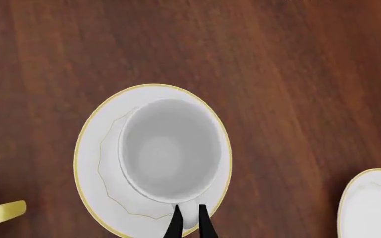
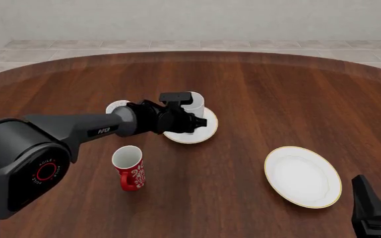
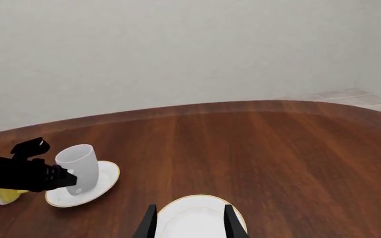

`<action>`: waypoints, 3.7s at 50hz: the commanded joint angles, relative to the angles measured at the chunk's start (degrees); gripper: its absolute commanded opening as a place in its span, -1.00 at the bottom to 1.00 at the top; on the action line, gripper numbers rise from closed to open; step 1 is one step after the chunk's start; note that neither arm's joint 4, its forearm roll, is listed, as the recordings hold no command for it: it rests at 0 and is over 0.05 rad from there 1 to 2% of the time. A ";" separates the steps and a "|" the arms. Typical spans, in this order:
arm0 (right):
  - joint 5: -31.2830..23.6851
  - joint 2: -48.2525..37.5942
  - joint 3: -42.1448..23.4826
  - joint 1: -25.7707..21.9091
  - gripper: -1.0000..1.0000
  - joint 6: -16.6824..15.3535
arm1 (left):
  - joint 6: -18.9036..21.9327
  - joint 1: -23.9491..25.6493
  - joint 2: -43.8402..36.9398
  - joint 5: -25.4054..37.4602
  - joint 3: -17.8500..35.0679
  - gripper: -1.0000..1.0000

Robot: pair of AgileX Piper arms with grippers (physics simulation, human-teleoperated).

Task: Put the white mug on the left plate.

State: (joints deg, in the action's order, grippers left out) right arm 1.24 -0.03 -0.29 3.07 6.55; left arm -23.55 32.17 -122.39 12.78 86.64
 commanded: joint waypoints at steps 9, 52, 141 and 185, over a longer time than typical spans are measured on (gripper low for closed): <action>0.03 0.00 0.01 0.00 1.00 0.08 | -0.77 0.27 -2.42 0.39 -0.92 -1.00; 0.26 0.00 0.04 0.22 1.00 0.58 | -1.27 1.16 -3.02 0.22 -1.96 1.00; 0.38 0.01 0.03 0.08 1.00 0.43 | 1.98 1.26 6.47 1.27 -6.80 1.00; 0.73 0.01 0.05 0.31 1.00 0.52 | 6.05 1.02 14.92 1.51 -10.00 1.00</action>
State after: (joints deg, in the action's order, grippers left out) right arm 1.89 -0.02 -0.24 3.31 7.05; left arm -19.27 33.50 -110.42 14.70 77.82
